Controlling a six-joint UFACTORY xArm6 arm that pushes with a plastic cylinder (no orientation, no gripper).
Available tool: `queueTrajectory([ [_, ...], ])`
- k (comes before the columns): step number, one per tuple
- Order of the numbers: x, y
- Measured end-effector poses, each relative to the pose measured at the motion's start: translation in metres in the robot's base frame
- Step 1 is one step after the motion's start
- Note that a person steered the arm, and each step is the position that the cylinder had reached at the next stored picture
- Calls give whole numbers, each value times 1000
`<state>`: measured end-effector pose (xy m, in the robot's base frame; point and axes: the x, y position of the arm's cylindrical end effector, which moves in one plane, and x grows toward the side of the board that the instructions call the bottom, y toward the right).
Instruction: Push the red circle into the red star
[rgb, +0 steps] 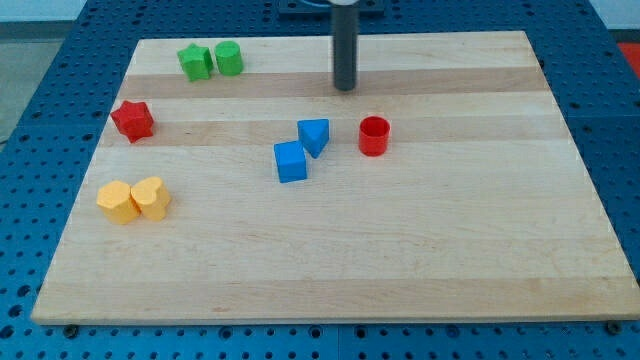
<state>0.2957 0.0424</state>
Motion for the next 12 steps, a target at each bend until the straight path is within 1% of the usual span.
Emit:
queueTrajectory([
  [1,4,84],
  [2,80,115],
  [3,112,71],
  [4,129,20],
  [5,125,11],
  [6,94,-35],
  [7,60,-47],
  [8,35,-44],
  [9,33,-100],
  [10,32,-143],
  [12,26,-141],
])
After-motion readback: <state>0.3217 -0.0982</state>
